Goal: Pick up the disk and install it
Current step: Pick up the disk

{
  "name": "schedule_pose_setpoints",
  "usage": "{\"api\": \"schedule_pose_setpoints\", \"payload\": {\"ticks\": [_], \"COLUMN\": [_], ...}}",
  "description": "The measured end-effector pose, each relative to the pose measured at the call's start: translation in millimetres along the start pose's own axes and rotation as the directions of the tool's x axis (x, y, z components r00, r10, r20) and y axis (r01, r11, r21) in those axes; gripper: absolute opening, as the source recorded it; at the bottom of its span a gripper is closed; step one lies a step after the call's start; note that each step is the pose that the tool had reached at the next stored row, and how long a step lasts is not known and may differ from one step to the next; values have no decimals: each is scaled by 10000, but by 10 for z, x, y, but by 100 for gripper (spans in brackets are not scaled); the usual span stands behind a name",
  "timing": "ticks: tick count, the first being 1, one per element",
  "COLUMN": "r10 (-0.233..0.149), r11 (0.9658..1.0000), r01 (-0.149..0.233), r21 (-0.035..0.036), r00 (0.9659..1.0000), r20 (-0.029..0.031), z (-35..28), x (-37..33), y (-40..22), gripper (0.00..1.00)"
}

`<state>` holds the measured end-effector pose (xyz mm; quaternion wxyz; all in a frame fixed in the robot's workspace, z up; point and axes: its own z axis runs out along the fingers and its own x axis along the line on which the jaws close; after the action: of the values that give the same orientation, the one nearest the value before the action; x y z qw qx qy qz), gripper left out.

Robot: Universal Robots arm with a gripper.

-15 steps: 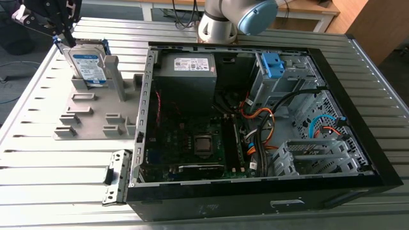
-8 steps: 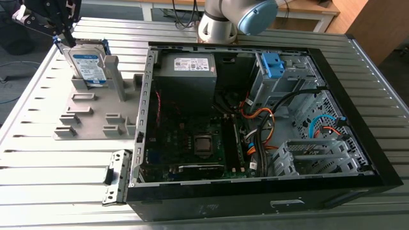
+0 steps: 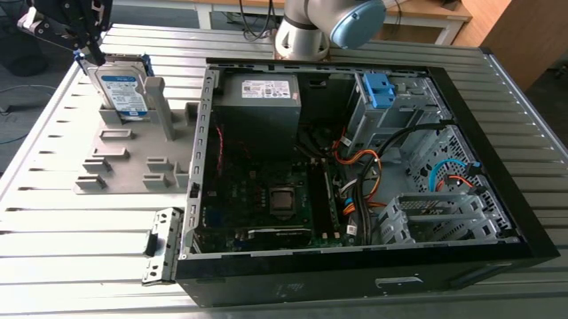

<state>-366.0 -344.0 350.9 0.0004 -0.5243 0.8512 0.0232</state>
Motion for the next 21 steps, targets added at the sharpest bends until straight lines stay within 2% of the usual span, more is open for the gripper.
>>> {"api": "schedule_pose_setpoints", "payload": {"ticks": [21], "r10": [-484], "r11": [9988], "r01": [484], "r21": [-12], "r00": [9988], "r20": [-19], "z": [0], "x": [0], "y": [0], "gripper": [11]}}
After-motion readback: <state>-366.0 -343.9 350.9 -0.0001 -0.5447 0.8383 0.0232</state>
